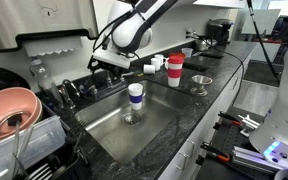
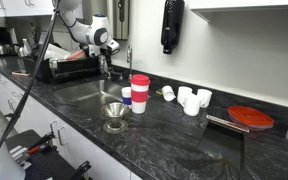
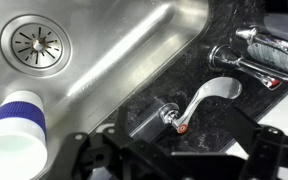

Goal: Open the tap with the left tap handle

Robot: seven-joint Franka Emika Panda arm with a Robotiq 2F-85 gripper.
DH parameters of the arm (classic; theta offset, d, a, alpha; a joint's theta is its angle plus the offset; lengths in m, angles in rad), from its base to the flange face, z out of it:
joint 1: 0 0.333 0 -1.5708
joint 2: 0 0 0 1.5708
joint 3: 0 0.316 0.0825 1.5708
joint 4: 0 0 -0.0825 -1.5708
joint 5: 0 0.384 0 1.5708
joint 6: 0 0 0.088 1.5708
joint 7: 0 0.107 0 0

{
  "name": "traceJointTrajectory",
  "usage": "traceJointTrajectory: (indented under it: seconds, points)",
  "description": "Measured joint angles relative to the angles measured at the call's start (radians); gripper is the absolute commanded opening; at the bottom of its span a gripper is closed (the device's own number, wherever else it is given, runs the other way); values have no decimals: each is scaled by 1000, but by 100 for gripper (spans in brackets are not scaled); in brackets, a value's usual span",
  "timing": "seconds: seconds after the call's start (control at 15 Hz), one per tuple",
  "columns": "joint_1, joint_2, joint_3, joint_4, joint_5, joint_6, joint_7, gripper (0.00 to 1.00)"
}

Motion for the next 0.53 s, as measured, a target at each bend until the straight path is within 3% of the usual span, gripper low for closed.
traceJointTrajectory:
  seconds: [0.53]
  points:
    - [4, 119, -18, 136, 49, -1, 3, 100]
